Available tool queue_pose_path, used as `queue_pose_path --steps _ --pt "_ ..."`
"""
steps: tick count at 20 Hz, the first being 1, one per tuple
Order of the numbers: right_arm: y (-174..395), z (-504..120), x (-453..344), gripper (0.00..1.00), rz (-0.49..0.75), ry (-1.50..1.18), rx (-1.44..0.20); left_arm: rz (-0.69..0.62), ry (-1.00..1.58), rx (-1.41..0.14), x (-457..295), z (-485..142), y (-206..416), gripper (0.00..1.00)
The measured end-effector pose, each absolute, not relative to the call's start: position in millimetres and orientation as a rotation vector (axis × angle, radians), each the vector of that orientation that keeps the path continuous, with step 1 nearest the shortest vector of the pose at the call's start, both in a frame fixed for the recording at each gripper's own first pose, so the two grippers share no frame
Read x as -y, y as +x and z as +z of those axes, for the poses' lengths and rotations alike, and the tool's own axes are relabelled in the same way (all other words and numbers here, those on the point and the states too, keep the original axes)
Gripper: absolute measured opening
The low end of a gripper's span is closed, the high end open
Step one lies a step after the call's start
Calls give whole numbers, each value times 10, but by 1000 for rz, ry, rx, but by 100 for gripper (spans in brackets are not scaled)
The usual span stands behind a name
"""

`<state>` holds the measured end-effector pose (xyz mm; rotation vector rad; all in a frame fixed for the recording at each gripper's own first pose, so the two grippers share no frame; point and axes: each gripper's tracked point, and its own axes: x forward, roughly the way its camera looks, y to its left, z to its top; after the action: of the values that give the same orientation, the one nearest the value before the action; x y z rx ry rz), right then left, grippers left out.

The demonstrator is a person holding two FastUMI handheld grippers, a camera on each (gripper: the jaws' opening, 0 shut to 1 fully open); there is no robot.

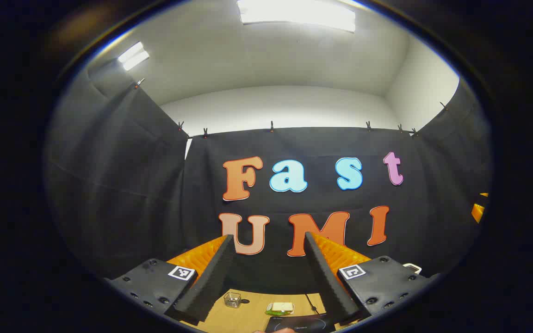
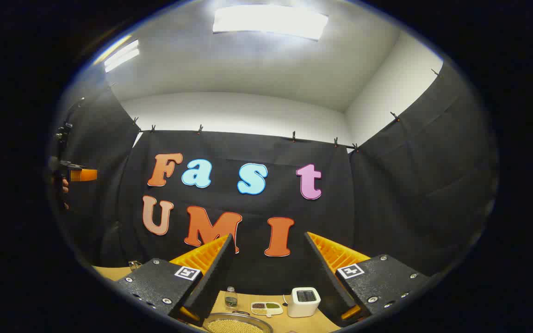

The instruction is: First push the handle of the pot to place it horizontally, then grasp the pot with both hands and set it on the induction cooktop.

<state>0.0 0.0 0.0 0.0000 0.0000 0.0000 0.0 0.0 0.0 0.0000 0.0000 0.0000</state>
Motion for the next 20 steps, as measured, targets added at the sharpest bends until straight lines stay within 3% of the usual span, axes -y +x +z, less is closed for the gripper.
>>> queue_pose_path --steps 12,20 --pt "-11 -108 -26 92 31 32 -19 3 37 13 109 -139 -87 98" --pt "-60 -531 -96 92 77 41 -103 7 46 17 94 -282 -178 98"
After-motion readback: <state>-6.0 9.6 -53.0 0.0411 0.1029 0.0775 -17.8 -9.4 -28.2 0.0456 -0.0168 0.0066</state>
